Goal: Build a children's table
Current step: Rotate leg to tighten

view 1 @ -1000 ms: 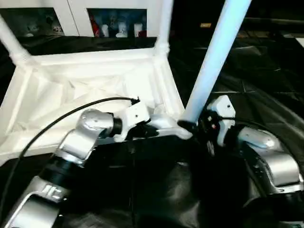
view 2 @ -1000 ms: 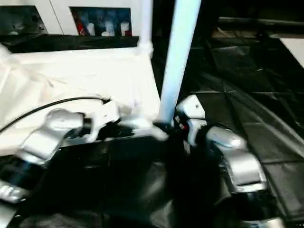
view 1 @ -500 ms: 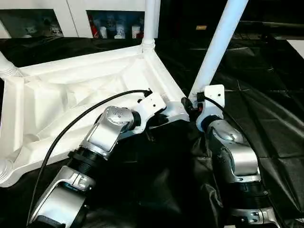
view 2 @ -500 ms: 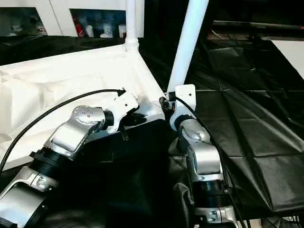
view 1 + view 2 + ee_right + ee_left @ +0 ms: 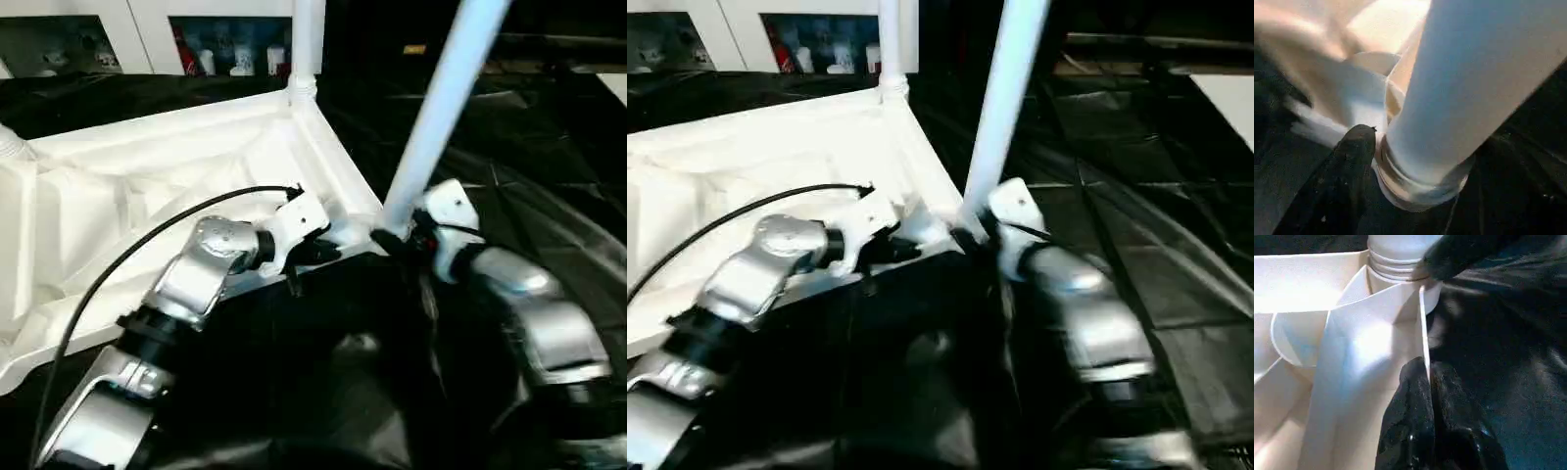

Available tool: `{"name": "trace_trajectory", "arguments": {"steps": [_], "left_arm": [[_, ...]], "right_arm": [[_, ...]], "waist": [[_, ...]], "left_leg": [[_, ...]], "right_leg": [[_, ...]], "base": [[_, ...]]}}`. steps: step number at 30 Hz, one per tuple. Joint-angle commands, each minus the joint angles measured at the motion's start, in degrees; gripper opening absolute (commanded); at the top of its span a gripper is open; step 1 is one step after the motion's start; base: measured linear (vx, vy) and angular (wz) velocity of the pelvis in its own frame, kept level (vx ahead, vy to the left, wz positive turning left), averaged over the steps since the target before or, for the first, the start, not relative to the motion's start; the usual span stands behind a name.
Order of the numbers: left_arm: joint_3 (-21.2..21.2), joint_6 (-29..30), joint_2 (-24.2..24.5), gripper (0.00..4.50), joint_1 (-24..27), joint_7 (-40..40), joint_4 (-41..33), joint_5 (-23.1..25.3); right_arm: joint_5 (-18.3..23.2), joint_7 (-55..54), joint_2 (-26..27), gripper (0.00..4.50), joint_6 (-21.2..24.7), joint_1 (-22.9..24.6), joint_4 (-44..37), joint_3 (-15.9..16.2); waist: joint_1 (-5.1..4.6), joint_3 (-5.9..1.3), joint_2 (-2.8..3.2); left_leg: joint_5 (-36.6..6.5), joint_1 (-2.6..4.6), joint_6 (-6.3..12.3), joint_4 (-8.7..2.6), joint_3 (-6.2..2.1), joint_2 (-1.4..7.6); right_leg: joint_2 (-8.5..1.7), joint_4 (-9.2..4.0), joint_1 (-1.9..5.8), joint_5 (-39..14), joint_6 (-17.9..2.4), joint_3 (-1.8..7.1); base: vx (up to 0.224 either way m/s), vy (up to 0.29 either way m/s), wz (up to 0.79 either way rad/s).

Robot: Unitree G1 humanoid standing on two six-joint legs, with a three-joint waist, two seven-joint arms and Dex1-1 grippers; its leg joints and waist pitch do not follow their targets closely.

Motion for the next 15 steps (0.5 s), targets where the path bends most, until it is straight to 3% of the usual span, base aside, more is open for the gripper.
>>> {"name": "trace_trajectory", "arguments": {"steps": [1, 2, 4, 6, 8, 9, 11, 15], "left_arm": [[-1.88, -1.14, 2.08, 0.0, 1.5, -3.88, -1.46, -0.15], [-1.9, -1.27, 2.2, 0.0, 1.54, -4.04, -1.54, -0.18], [-1.86, -1.45, 3.59, 0.0, 2.28, -5.9, -2.9, -0.97], [-1.81, -1.62, 4.27, 0.0, 2.65, -6.54, -3.49, -1.12], [-1.47, -1.5, 5.23, 0.0, 3.29, -7.15, -4.54, -1.35], [-1.47, -1.49, 5.25, 0.0, 3.3, -7.16, -4.56, -1.35], [-1.39, -1.1, 5.84, 0.0, 3.8, -7.39, -5.57, -1.67], [-1.58, -0.74, 6.75, 0.0, 4.46, -8.14, -7.07, -2.32]], "right_arm": [[2.51, 7.29, -2.64, 3.28, -1.79, 1.36, -2.45, -0.57], [2.59, 7.59, -2.84, 3.28, -1.83, 1.38, -2.46, -0.62], [6.11, 11.89, -4.59, 3.48, 0.52, 1.55, -2.67, -1.95], [7.67, 13.46, -5.23, 3.69, 2.02, 1.66, -3.26, -2.29], [8.05, 15.2, -7.33, 3.85, 1.05, 2.02, -4.14, -1.0], [8.02, 15.19, -7.37, 3.85, 0.98, 2.03, -4.14, -0.96], [7.26, 15.95, -8.14, 3.85, -1.26, 2.12, -3.4, 0.08], [5.93, 16.61, -7.92, 3.85, -1.99, 1.91, -1.89, 1.02]], "waist": [[0.17, -4.23, -0.08], [0.2, -4.43, -0.1], [0.13, -4.89, -0.08], [0.13, -4.83, -0.01], [0.26, -4.6, 0.12], [0.26, -4.6, 0.12], [0.14, -4.34, 0.17], [0.13, -4.44, 0.22]], "left_leg": [[-6.05, 0.39, 7.53, -2.74, -1.28, 3.58], [-4.67, 0.25, 7.97, -2.59, -1.29, 3.52], [0.14, 0.14, 10.62, -2.08, -1.16, 3.43], [1.39, 0.06, 11.87, -1.95, -1.13, 3.55], [-1.01, 0.26, 11.19, -2.13, -1.23, 3.95], [-1.01, 0.26, 11.19, -2.13, -1.23, 3.95], [-4.09, 0.33, 9.2, -2.33, -1.25, 4.05], [-5.5, 0.46, 7.51, -2.42, -1.31, 4.01]], "right_leg": [[-4.64, -2.67, 3.63, -7.26, -15.04, 3.04], [-4.58, -2.25, 3.85, -4.71, -15.69, 2.99], [-4.28, -1.1, 4.18, 4.68, -18.09, 2.86], [-4.17, -0.94, 4.03, 6.53, -19.0, 2.65], [-4.31, -1.45, 3.87, 1.22, -18.88, 2.46], [-4.31, -1.45, 3.87, 1.22, -18.88, 2.46], [-4.47, -2.08, 3.66, -5.58, -17.98, 2.42], [-4.53, -2.37, 3.55, -8.92, -16.78, 2.52]], "base": [[0.073, -0.027, 0.05], [0.072, -0.024, 0.03], [0.055, -0.019, 0.01], [0.0, 0.0, 0.0], [0.0, 0.0, 0.0], [0.0, 0.0, 0.0], [0.0, 0.0, 0.0], [0.0, 0.0, 0.0]]}}
